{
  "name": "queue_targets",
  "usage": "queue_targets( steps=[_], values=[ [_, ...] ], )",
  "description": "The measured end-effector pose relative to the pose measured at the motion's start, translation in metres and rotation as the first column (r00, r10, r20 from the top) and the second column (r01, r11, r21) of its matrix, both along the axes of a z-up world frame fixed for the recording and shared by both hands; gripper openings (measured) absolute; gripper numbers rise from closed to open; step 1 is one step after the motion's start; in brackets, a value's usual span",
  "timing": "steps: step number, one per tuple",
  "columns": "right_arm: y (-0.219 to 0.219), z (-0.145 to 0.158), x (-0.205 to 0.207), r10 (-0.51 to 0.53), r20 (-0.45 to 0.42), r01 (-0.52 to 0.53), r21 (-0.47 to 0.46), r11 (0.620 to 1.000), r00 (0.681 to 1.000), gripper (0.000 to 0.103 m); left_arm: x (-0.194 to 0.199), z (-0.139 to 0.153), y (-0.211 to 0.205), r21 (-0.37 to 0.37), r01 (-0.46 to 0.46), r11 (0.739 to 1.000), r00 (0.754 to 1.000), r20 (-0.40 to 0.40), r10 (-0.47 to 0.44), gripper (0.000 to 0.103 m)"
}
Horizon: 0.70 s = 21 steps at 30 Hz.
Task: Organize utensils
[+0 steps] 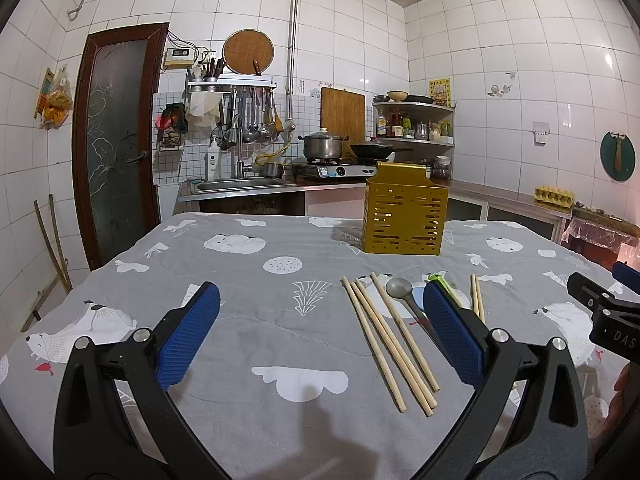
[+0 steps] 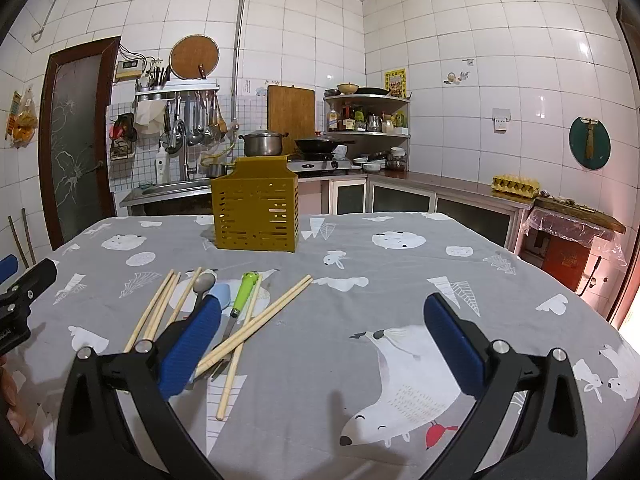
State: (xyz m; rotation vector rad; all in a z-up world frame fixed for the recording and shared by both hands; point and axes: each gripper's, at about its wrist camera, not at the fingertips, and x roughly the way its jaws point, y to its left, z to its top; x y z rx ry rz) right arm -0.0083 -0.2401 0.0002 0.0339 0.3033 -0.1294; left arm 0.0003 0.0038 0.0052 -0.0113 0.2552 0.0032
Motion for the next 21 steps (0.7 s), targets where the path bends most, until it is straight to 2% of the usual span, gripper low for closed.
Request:
queue_targets(
  steps=[21],
  values=[
    [-0.0022, 0.0005, -0.0016, -0.005, 0.007, 0.005, 0.001, 1.000, 1.000, 0.099, 0.0067, -0.0018, -0.0051, 0.005, 0.002, 1.000, 1.000, 0.003, -0.002, 0.098]
  ],
)
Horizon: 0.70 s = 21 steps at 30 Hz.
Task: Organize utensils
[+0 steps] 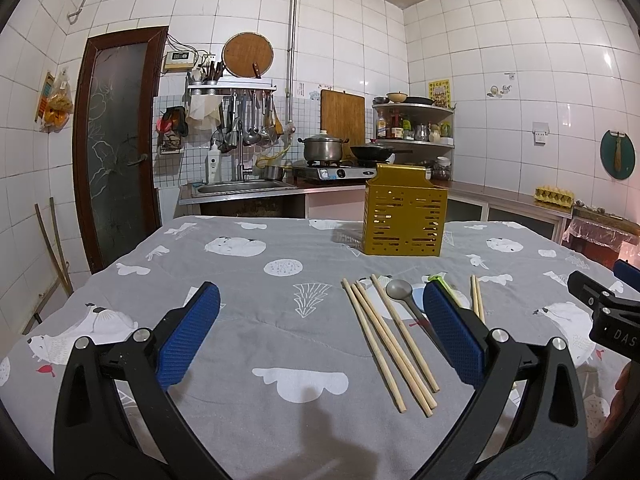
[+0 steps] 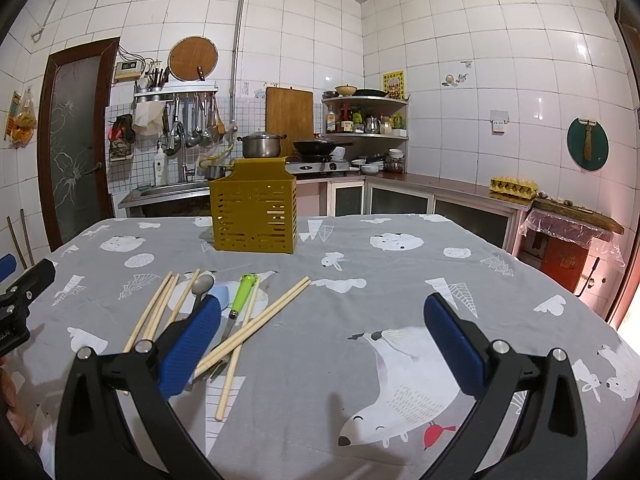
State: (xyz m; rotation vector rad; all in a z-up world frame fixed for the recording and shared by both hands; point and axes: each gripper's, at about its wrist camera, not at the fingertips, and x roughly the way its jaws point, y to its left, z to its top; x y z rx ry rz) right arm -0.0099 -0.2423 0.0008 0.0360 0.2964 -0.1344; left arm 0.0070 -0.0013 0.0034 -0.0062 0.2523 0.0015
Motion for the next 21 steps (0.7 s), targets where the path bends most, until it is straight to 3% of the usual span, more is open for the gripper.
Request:
queue_targets(
  steps=[21],
  values=[
    [-0.001, 0.001, -0.001, -0.005, 0.007, 0.005, -0.009, 1.000, 1.000, 0.099, -0.010, 0.004, 0.000, 0.001, -0.001, 1.000, 1.000, 0.008, 0.001, 0.098]
  ],
)
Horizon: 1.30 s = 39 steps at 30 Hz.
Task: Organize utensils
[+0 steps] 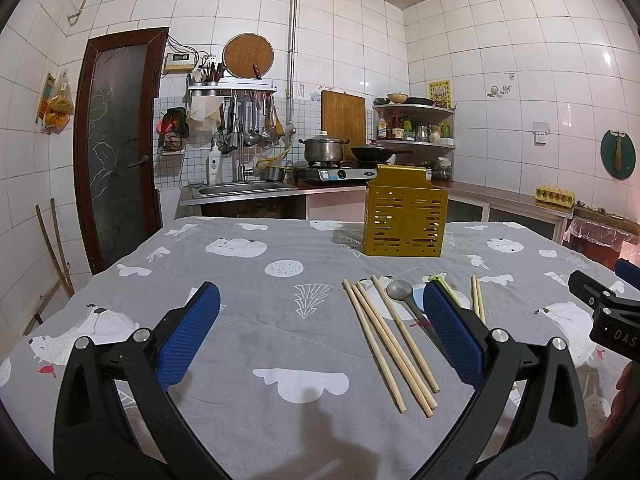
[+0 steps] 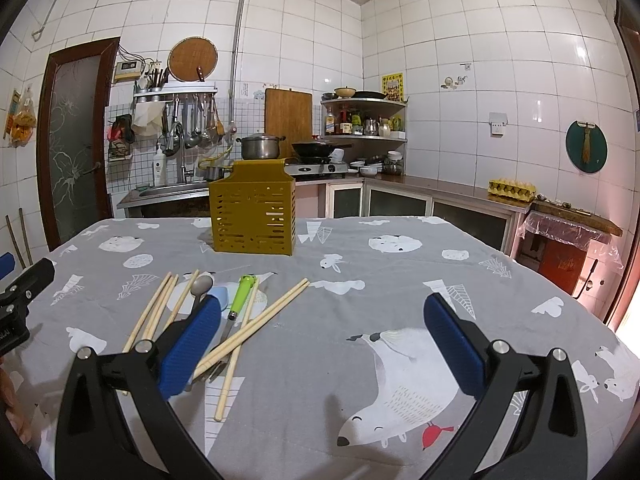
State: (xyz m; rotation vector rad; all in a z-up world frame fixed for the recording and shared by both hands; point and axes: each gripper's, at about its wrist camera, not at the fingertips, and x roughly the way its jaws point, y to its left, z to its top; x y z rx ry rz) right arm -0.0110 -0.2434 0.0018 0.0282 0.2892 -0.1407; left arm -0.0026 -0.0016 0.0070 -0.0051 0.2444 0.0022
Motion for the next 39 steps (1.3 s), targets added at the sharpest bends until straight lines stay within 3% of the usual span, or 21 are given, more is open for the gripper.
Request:
queue_targets(
  steps=[32, 39],
  values=[
    [0.003, -0.003, 0.001, -0.017, -0.013, 0.017, -0.004, 1.000, 1.000, 0.099, 0.008, -0.006, 0.002, 0.013, -0.026, 1.000, 0.999, -0.030, 0.026, 0.098],
    [0.005, -0.004, 0.020, 0.038, -0.116, -0.038, 0.005, 0.999, 0.993, 0.099, 0.023, -0.004, -0.002, 0.033, -0.029, 0.999, 0.995, -0.098, 0.032, 0.098]
  ],
)
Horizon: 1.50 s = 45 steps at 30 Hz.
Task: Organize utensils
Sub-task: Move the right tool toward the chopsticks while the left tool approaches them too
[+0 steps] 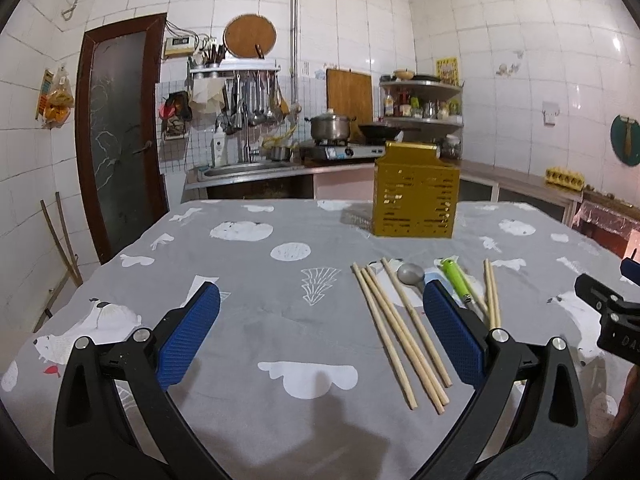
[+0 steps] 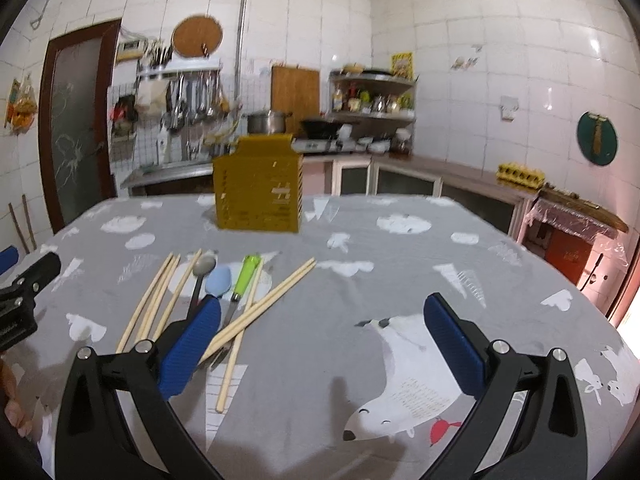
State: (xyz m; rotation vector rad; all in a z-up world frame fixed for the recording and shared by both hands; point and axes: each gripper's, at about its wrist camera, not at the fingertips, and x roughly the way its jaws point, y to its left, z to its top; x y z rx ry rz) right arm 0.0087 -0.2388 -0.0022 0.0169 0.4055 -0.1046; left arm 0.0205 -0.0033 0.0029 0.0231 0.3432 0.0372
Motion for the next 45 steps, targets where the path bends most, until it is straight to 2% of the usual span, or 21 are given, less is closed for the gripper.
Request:
queue_targets(
  steps=[8, 15, 20, 24, 30, 34, 45],
  values=[
    [0.002, 0.010, 0.037, -0.029, -0.063, 0.026, -0.055, 0.998, 0.998, 0.099, 0.048, 0.018, -0.001, -0.017, 0.053, 0.998, 0.991, -0.120, -0.054, 0.098],
    [-0.002, 0.015, 0.096, -0.056, -0.166, 0.044, -0.073, 0.996, 0.984, 0.099, 0.104, 0.027, -0.002, -0.005, 0.054, 0.999, 0.982, -0.184, -0.054, 0.098],
    [-0.008, 0.002, 0.137, -0.091, -0.250, 0.074, -0.075, 0.994, 0.964, 0.099, 0.148, 0.020, -0.001, -0.016, 0.037, 0.999, 0.966, -0.257, -0.040, 0.098],
    [-0.015, -0.014, 0.165, -0.144, -0.316, 0.124, -0.084, 0.989, 0.938, 0.099, 0.174, 0.004, -0.005, 0.010, 0.014, 1.000, 0.948, -0.319, -0.010, 0.098],
    [-0.024, -0.034, 0.187, -0.185, -0.384, 0.172, -0.070, 0.983, 0.904, 0.099, 0.195, -0.024, -0.001, -0.007, -0.010, 1.000, 0.920, -0.392, 0.006, 0.098],
    [-0.025, -0.038, 0.195, -0.211, -0.391, 0.193, -0.086, 0.978, 0.896, 0.099, 0.203, -0.036, 0.001, 0.001, -0.007, 1.000, 0.906, -0.423, 0.007, 0.098],
    [-0.030, -0.052, 0.206, -0.196, -0.445, 0.215, -0.007, 0.976, 0.874, 0.098, 0.212, -0.048, 0.004, -0.013, -0.013, 1.000, 0.886, -0.463, 0.005, 0.097]
  ],
)
